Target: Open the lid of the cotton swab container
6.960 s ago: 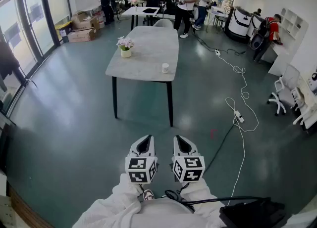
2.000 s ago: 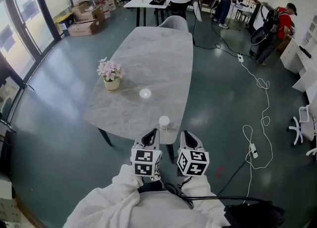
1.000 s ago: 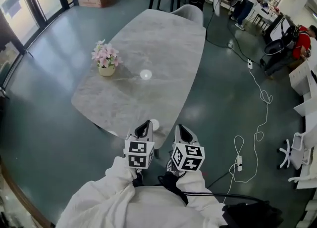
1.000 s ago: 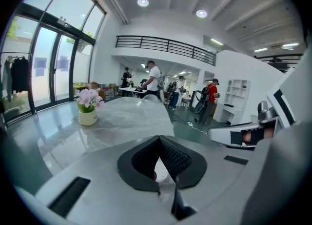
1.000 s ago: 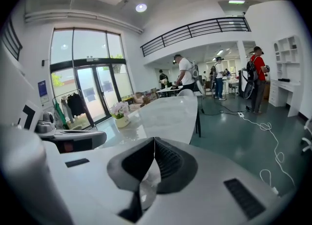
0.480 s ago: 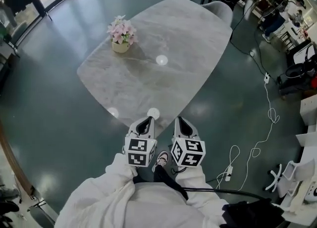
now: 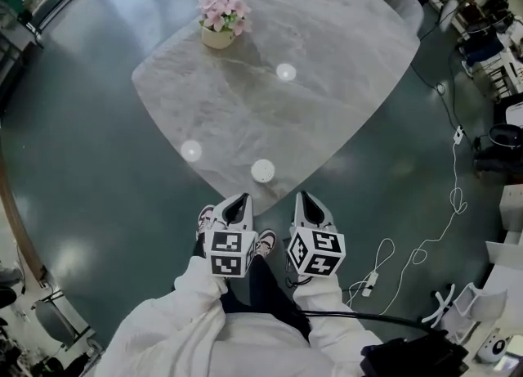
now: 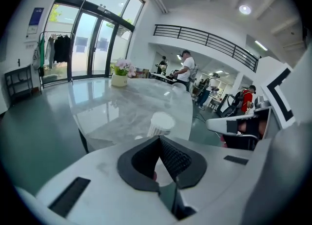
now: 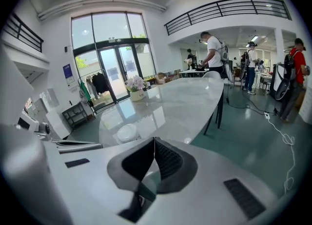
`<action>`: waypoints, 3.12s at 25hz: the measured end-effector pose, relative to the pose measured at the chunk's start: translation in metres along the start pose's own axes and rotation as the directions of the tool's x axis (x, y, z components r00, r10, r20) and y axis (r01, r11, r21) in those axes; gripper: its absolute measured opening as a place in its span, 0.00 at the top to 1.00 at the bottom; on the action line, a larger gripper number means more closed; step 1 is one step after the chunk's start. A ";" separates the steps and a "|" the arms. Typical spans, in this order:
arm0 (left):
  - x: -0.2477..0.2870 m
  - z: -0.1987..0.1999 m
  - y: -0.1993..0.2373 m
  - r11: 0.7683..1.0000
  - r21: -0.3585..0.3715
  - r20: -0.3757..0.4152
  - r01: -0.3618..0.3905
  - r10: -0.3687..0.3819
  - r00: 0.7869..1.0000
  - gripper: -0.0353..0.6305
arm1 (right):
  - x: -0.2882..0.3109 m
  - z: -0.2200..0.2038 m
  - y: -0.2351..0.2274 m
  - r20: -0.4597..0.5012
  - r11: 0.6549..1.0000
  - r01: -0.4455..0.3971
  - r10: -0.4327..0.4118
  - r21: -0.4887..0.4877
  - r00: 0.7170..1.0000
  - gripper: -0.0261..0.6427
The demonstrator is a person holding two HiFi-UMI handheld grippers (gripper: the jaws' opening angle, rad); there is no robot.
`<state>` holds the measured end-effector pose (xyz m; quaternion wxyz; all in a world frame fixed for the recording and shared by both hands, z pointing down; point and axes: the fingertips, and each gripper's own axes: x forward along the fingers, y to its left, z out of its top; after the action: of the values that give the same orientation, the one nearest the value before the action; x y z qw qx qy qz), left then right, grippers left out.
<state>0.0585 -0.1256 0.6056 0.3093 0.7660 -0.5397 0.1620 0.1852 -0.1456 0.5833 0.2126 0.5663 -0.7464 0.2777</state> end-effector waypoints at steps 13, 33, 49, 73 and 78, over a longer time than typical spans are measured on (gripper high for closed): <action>0.030 -0.028 0.009 0.999 -0.026 -0.024 -0.042 0.041 0.999 0.94 | 0.023 -0.040 -0.009 -0.046 1.000 -0.014 0.014 0.012 0.999 0.87; 0.054 -0.026 -0.006 0.998 0.052 -0.060 -0.018 0.021 0.998 0.64 | 0.019 -0.051 -0.028 -0.040 0.997 0.017 -0.014 0.071 0.999 0.87; 0.081 -0.012 -0.002 0.991 0.025 -0.058 -0.131 0.132 0.990 0.57 | 0.017 -0.051 -0.055 -0.040 0.991 0.055 -0.050 0.122 0.998 0.87; 0.097 -0.010 0.006 0.986 0.017 -0.078 -0.164 0.164 0.983 0.57 | 0.027 -0.045 -0.072 -0.047 0.986 0.067 -0.061 0.155 0.997 0.87; 0.097 -0.010 0.009 0.991 0.046 -0.095 -0.128 0.131 0.987 0.57 | 0.030 -0.043 -0.067 -0.046 0.987 0.058 -0.052 0.149 0.998 0.87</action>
<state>0.0861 -0.1913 0.6721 0.3091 0.7264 -0.5692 0.2298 0.2416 -0.1532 0.6461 0.1925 0.5950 -0.7029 0.3390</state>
